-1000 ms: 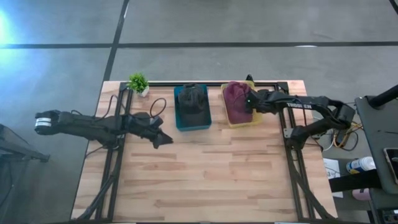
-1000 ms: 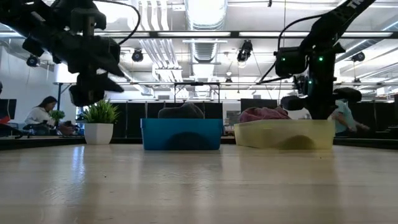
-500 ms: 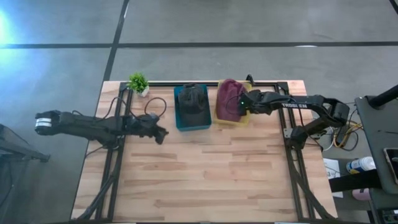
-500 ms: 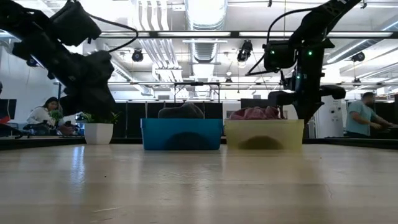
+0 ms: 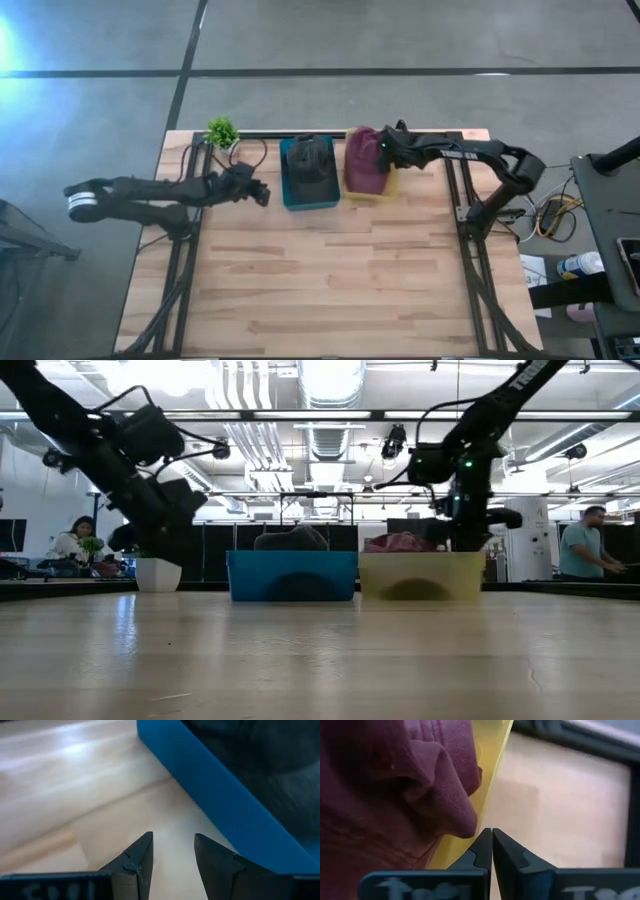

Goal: Pick & Place hat
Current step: Return to Home Position

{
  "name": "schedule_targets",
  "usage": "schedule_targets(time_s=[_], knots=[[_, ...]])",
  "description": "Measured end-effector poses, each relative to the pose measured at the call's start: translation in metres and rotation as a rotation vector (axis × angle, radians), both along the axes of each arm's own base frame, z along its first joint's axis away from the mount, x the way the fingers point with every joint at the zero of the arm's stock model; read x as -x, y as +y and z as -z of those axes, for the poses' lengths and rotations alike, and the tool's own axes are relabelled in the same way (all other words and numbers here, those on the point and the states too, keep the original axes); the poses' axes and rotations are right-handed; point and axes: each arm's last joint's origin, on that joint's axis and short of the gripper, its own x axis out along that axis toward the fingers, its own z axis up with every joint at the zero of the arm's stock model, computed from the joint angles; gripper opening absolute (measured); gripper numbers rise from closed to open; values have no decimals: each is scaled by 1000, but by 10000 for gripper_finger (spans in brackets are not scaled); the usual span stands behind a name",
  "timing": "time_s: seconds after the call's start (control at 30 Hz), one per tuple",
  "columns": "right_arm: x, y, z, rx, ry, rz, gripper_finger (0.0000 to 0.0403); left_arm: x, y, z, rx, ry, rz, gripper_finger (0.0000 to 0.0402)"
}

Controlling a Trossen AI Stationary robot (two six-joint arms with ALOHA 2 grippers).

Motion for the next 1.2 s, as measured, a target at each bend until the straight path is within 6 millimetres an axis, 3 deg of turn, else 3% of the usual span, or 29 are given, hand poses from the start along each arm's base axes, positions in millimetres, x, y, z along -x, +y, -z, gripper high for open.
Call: schedule_targets(time_s=[0.27, 0.47, 0.6, 0.77, 0.93, 1.2], knots=[[-40, -22, -12, 2, 36, -120, 11, -15, 23, 5, -27, 27, 8, 138], [-50, -21, -21, -7, 79, -135, 11, -28, 35, 2, -54, 56, 25, 138], [-42, -7, -34, 40, 131, -90, 11, -36, 40, -4, -76, 61, 46, 138], [-29, 23, -56, 102, 107, -112, 11, -40, 42, -18, -126, 55, 82, 138], [-17, 72, -83, 162, -10, -239, 11, -35, 34, -47, -40, 52, 165, 138], [15, 157, -113, 238, -321, -487, 11, -18, -5, -91, 223, -353, 702, 138]])
